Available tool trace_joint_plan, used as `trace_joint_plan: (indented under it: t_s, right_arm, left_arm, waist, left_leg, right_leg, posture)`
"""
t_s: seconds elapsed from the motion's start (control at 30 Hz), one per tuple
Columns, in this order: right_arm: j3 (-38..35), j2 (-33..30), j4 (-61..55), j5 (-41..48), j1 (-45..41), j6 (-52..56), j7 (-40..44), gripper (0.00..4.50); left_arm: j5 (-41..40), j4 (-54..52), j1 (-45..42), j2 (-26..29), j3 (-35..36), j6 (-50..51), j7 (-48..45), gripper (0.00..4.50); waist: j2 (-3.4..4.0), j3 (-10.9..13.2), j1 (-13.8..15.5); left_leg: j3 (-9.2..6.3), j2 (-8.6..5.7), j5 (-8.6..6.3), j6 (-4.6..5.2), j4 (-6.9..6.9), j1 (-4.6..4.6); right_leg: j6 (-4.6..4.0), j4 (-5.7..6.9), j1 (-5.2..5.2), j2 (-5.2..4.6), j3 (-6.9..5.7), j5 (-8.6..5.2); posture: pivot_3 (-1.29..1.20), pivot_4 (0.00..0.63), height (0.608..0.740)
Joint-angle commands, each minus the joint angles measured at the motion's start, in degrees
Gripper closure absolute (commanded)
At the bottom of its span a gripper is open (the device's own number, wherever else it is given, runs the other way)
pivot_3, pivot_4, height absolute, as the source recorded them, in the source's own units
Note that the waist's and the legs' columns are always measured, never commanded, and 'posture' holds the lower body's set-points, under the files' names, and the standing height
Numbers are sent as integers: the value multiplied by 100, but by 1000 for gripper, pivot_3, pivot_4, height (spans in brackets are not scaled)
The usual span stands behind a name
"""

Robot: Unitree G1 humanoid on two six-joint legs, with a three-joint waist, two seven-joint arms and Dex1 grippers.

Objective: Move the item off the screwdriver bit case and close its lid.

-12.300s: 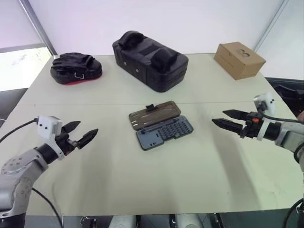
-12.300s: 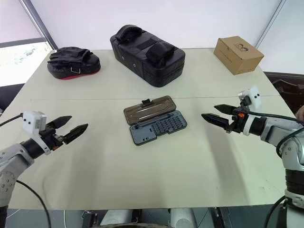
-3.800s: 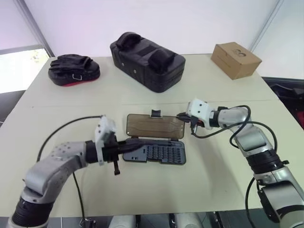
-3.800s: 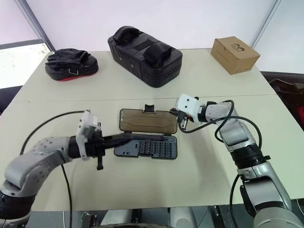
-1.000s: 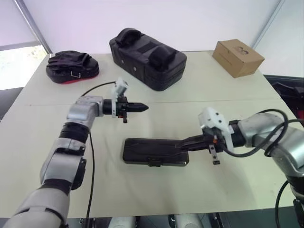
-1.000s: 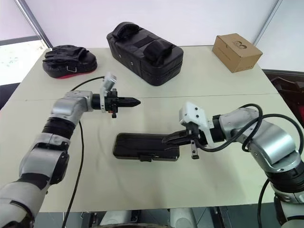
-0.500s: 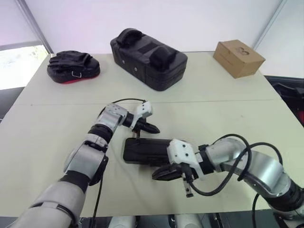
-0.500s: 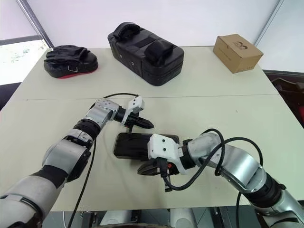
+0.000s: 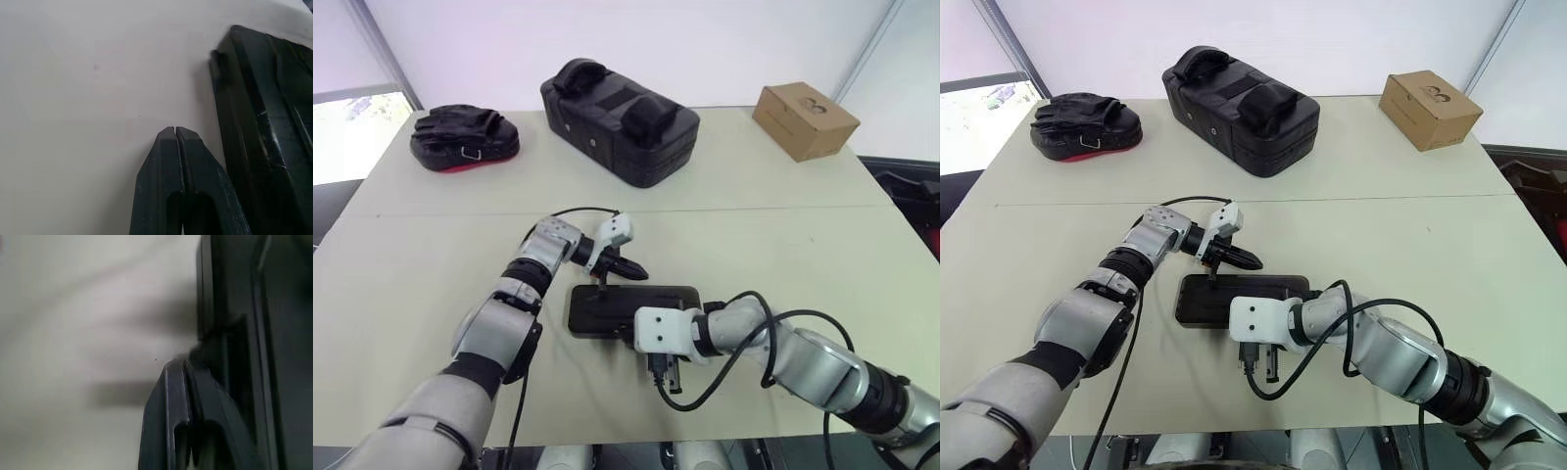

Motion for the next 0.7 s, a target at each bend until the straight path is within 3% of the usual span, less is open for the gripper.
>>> trace_joint_plan:
  t_s: [0.03, 0.4, 0.7]
  right_arm:
    - [70, -49, -88, -407, -221, -46, 73, 4438]
    - [277, 485, -123, -685, -418, 704, -40, 4438]
    - [746, 448, 198, -1367, -785, 889, -345, 4438]
  left_arm:
    - [67, -323, 162, -78, -142, -1, -407, 4500]
    - [298, -1568, 967, -7, -630, 124, -750, 4500]
    - [-10, -2857, 1520, 386, -1141, 926, -941, 4500]
  waist:
    - [0, 0, -1]
    - [6, -8, -18]
    - [4, -13, -51]
  left_leg:
    - [0, 0, 0, 0, 0, 0]
    - [-1, 5, 0, 0, 1, 3]
    - [-1, 9, 0, 0, 0, 12]
  right_leg:
    - [0, 0, 0, 0, 0, 0]
    - [-1, 2, 0, 3, 1, 0]
    - [-3, 13, 1, 8, 2, -2]
  posture:
    - [0, 150, 740]
    - [0, 150, 740]
    - [0, 150, 740]
